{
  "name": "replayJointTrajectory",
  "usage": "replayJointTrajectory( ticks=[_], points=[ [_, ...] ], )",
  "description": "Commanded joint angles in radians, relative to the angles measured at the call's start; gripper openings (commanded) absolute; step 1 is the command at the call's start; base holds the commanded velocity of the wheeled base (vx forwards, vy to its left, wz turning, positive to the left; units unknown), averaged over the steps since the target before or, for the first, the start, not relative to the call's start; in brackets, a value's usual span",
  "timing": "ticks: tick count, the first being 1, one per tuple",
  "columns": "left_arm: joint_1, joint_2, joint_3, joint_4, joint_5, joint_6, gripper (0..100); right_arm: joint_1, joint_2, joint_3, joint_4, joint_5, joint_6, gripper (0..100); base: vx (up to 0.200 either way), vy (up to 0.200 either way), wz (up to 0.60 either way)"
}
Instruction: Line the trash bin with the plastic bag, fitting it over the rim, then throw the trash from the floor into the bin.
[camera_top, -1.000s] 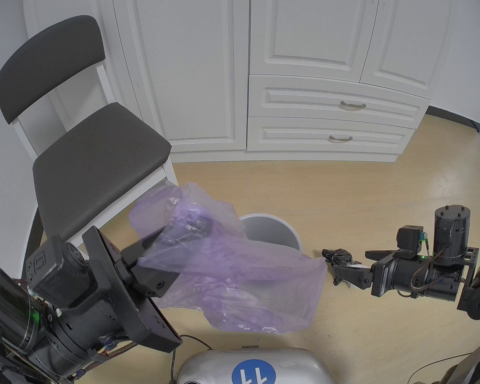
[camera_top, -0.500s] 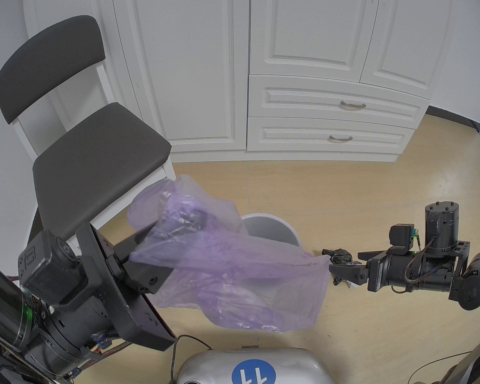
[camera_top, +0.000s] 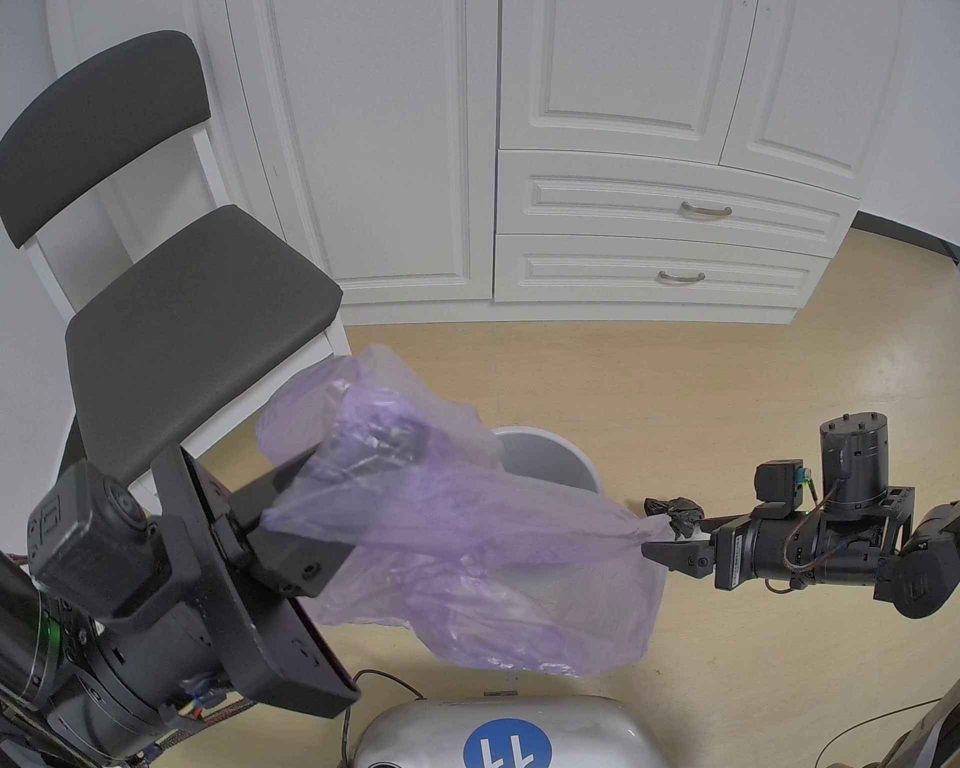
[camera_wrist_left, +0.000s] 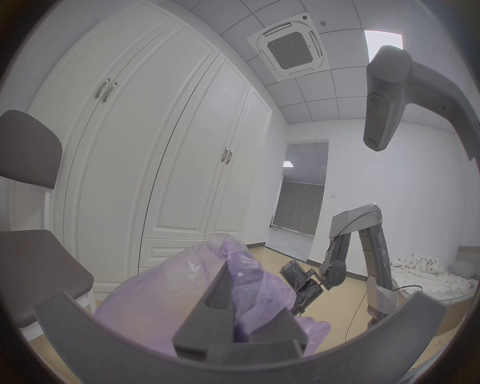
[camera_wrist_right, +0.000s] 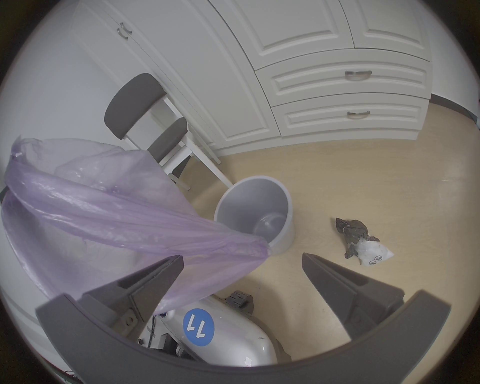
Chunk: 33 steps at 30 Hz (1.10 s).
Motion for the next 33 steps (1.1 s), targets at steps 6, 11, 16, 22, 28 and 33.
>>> replayJointTrajectory(
  ticks=[6, 11, 16, 22, 28, 33],
  points=[
    [-0.048, -0.051, -0.017, 0.001, -0.001, -0.071, 0, -0.004, 0.098, -0.032, -0.002, 0.002, 0.031, 100, 0.000, 0.000, 0.00],
    [-0.050, -0.054, -0.017, -0.001, -0.001, -0.071, 0, -0.019, 0.102, -0.040, -0.003, 0.072, 0.062, 100, 0.000, 0.000, 0.00],
    [-0.062, -0.066, -0.018, -0.001, -0.003, -0.071, 0, -0.052, 0.093, -0.006, -0.100, 0.223, 0.133, 100, 0.000, 0.000, 0.00],
    [-0.090, -0.087, -0.017, -0.001, -0.003, -0.078, 0, -0.061, 0.165, 0.096, -0.377, 0.301, 0.165, 100, 0.000, 0.000, 0.00],
    [-0.110, -0.103, -0.018, -0.001, -0.004, -0.097, 0, -0.059, 0.251, 0.170, -0.638, 0.304, 0.199, 100, 0.000, 0.000, 0.00],
    [-0.111, -0.103, -0.012, -0.001, -0.024, -0.097, 0, -0.050, 0.302, 0.211, -0.793, 0.312, 0.245, 100, 0.000, 0.000, 0.00]
  ],
)
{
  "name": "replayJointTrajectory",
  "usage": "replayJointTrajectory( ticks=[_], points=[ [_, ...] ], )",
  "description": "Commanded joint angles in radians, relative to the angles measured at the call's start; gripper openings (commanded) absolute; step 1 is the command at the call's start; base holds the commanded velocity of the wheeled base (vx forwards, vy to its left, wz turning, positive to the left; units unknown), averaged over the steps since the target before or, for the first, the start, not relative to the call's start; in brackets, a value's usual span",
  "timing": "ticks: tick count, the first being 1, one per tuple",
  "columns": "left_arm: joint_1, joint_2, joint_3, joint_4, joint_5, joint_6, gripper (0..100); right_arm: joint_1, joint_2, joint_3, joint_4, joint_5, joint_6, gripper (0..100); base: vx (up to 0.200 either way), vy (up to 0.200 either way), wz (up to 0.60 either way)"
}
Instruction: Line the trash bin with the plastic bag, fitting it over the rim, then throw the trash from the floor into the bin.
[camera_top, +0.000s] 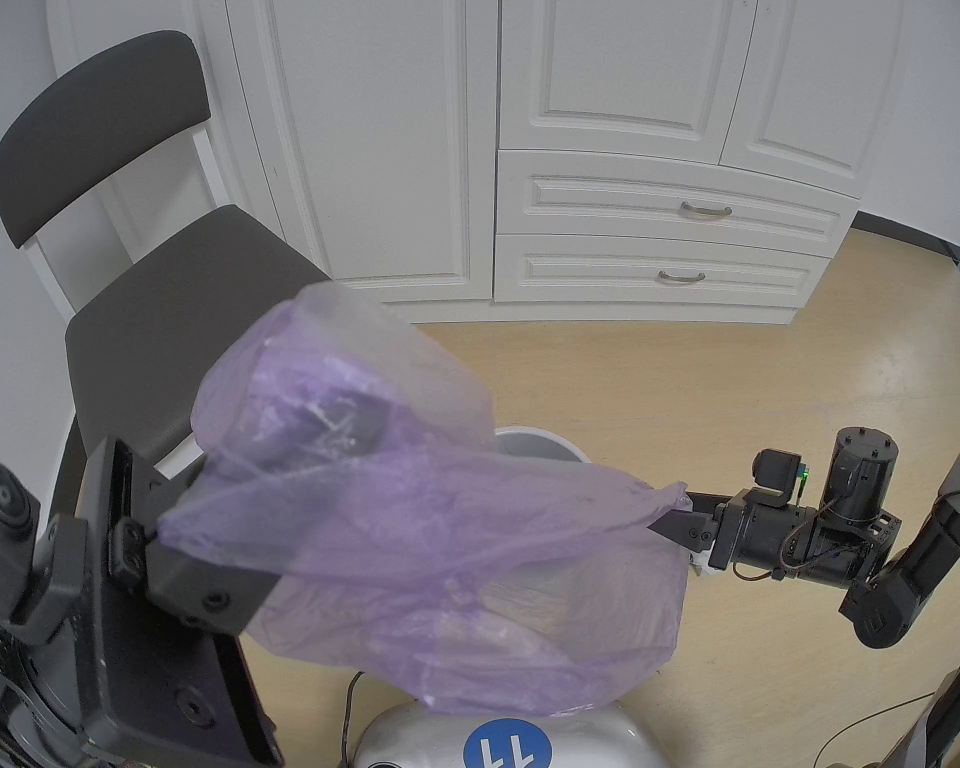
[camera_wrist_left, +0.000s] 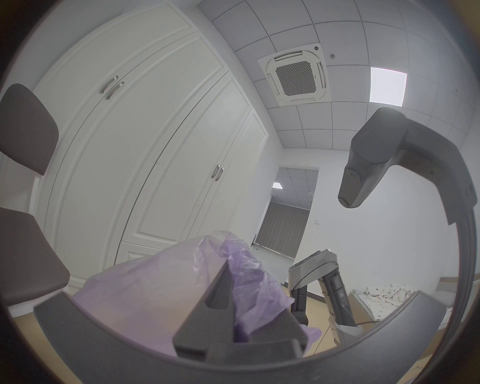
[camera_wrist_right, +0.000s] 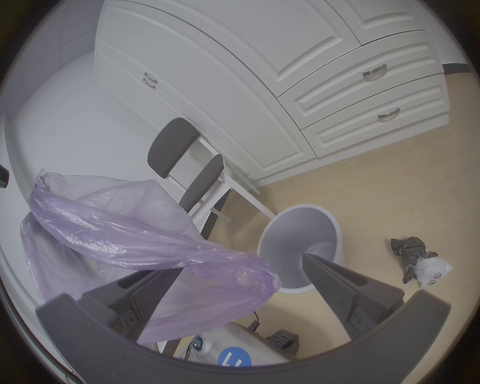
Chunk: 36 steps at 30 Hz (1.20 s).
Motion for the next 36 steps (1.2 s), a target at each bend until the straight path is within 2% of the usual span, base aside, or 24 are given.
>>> replayJointTrajectory(
  ticks=[1, 24, 28, 36],
  points=[
    [-0.011, -0.012, 0.005, 0.000, -0.014, -0.005, 0, 0.007, 0.098, 0.068, -0.096, 0.012, 0.036, 100, 0.000, 0.000, 0.00],
    [-0.013, 0.007, 0.018, 0.001, -0.026, -0.008, 0, 0.047, 0.123, 0.086, -0.102, 0.014, 0.021, 100, 0.000, 0.000, 0.00],
    [-0.013, 0.008, 0.018, 0.001, -0.026, -0.008, 0, 0.052, 0.154, 0.097, -0.103, 0.014, -0.045, 100, 0.000, 0.000, 0.00],
    [-0.013, 0.008, 0.019, 0.001, -0.028, -0.008, 0, 0.073, 0.172, 0.097, -0.103, 0.008, -0.055, 100, 0.000, 0.000, 0.00]
  ],
)
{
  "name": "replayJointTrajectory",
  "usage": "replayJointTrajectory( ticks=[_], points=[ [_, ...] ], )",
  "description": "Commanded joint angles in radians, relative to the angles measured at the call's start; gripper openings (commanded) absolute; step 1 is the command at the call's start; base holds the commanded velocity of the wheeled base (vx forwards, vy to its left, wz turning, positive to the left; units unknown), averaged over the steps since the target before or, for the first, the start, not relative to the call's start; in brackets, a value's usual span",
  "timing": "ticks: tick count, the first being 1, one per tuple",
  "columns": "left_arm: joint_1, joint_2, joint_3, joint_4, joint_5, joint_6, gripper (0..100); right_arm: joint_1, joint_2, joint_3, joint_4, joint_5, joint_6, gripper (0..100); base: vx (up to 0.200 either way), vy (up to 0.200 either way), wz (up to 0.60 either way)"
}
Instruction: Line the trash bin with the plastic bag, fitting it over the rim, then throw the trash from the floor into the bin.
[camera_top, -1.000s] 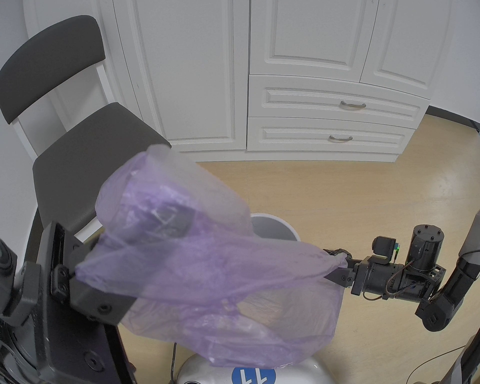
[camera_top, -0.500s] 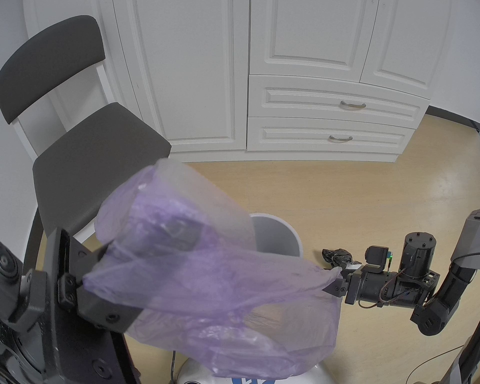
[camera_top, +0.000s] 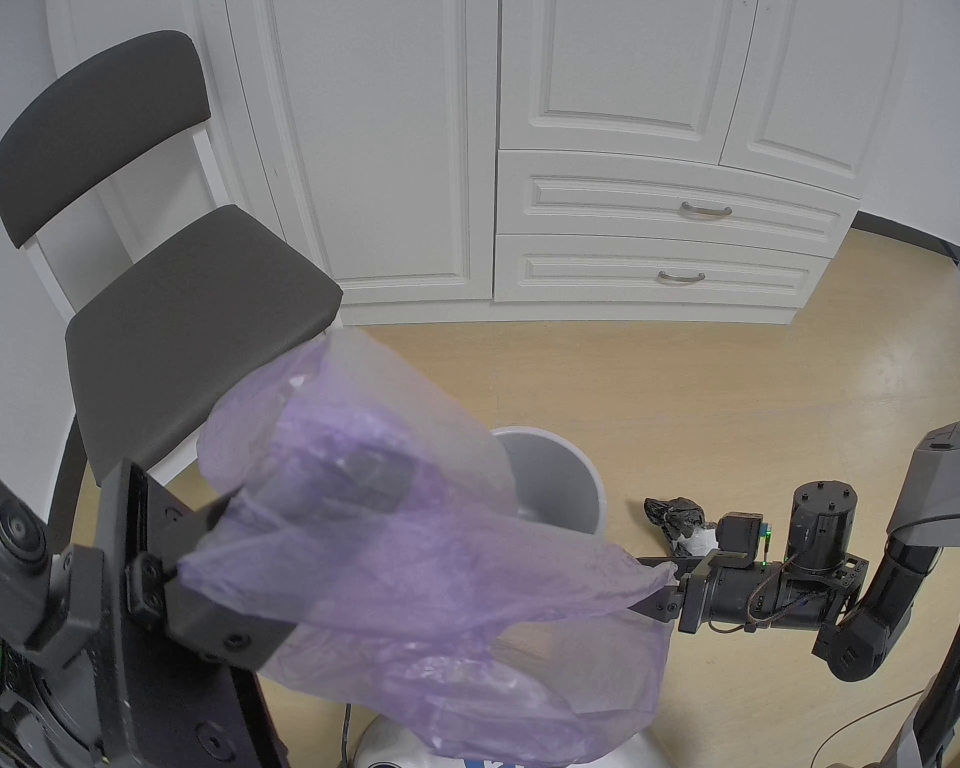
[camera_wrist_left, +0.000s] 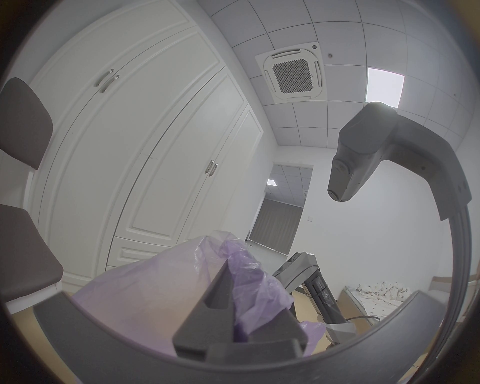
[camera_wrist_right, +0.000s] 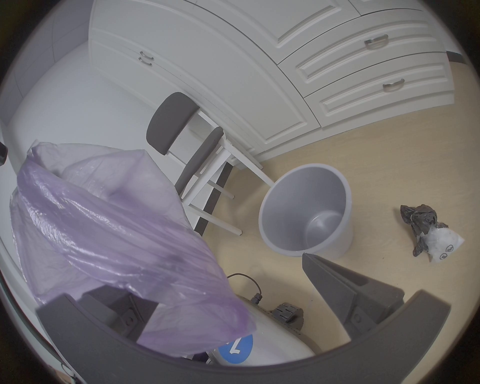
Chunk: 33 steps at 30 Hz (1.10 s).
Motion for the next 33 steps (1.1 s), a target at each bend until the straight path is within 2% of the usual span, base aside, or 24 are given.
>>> replayJointTrajectory(
  ticks=[1, 9, 10, 17, 22, 24, 33],
  points=[
    [-0.002, 0.002, 0.000, -0.001, 0.000, 0.000, 0, 0.010, 0.016, 0.000, -0.001, -0.003, -0.005, 100, 0.000, 0.000, 0.00],
    [-0.014, 0.010, 0.000, -0.001, 0.000, -0.009, 0, 0.014, 0.016, 0.000, -0.006, -0.003, -0.005, 100, 0.000, 0.000, 0.00],
    [-0.014, 0.011, 0.000, -0.001, 0.000, -0.011, 0, 0.014, 0.016, 0.000, -0.006, -0.003, -0.005, 0, 0.000, 0.000, 0.00],
    [-0.014, 0.019, 0.000, -0.001, 0.000, -0.014, 0, 0.017, 0.018, -0.002, -0.008, -0.004, -0.005, 0, 0.000, 0.000, 0.00],
    [0.004, 0.051, -0.007, -0.001, 0.002, -0.063, 0, 0.015, 0.015, -0.010, -0.012, -0.012, -0.005, 0, 0.000, 0.000, 0.00],
    [0.021, 0.056, -0.009, 0.001, 0.002, -0.075, 0, 0.007, 0.007, -0.002, -0.034, -0.030, -0.006, 0, 0.000, 0.000, 0.00],
    [0.075, 0.113, -0.009, 0.002, 0.005, -0.075, 0, -0.054, -0.080, -0.014, -0.029, -0.032, -0.022, 0, 0.000, 0.000, 0.00]
  ],
)
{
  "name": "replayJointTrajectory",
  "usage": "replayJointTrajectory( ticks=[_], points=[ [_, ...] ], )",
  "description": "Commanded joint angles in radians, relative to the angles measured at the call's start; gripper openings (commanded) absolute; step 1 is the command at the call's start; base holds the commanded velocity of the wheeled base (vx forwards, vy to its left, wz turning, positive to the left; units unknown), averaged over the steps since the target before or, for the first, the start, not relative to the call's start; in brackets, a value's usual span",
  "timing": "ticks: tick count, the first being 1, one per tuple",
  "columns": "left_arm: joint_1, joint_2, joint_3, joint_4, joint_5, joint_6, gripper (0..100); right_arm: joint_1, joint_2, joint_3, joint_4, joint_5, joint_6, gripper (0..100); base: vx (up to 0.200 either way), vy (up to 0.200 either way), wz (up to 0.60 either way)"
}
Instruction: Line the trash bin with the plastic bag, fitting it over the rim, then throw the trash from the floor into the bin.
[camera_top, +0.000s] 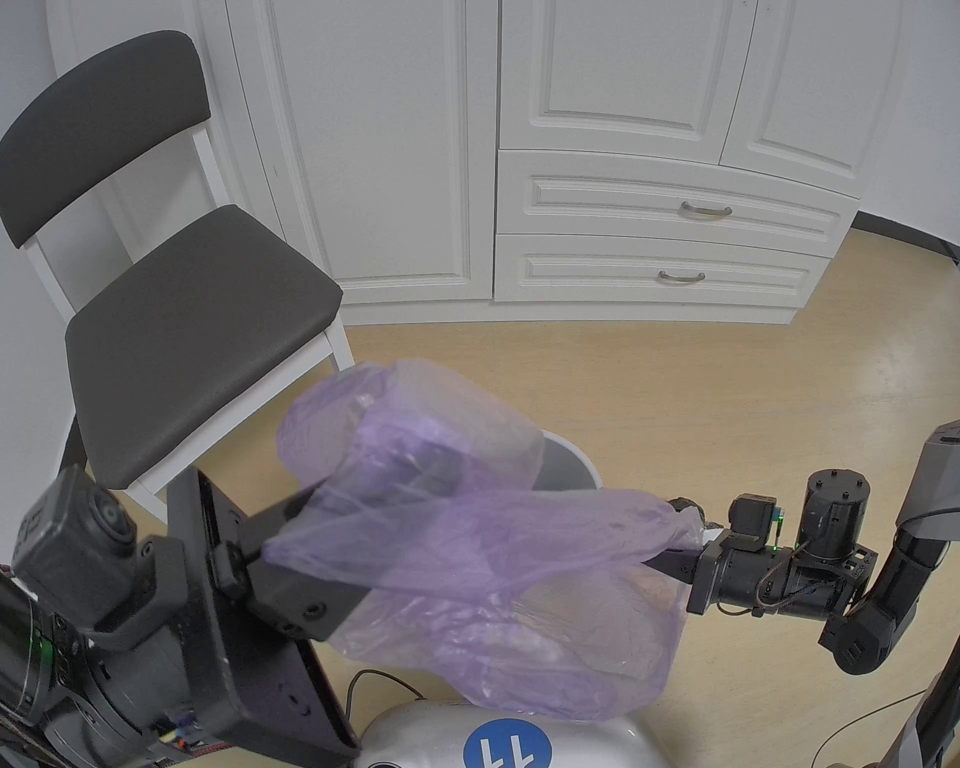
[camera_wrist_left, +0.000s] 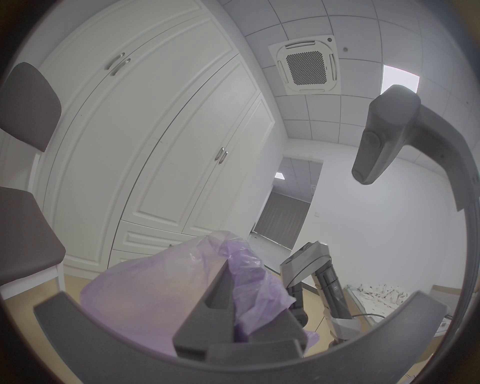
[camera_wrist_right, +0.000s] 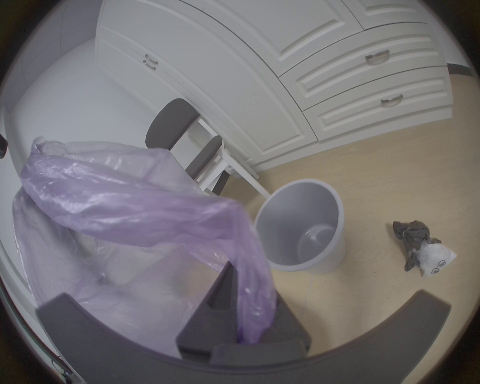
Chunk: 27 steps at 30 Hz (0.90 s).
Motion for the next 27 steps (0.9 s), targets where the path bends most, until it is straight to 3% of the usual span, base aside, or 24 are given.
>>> replayJointTrajectory(
  ticks=[1, 9, 18, 27],
  points=[
    [0.024, 0.042, 0.000, 0.000, 0.002, -0.001, 0, -0.033, -0.070, -0.005, 0.004, 0.001, 0.000, 0, 0.000, 0.000, 0.00],
    [0.055, 0.083, -0.003, 0.002, 0.008, -0.001, 0, -0.054, -0.176, -0.046, 0.142, 0.001, 0.000, 0, 0.000, 0.000, 0.00],
    [0.136, 0.154, -0.011, 0.003, 0.007, -0.001, 0, -0.079, -0.307, -0.202, 0.562, -0.031, 0.000, 0, 0.000, 0.000, 0.00],
    [0.202, 0.269, -0.036, 0.003, 0.034, -0.002, 0, -0.051, -0.424, -0.377, 0.984, -0.278, -0.031, 0, 0.000, 0.000, 0.00]
  ],
)
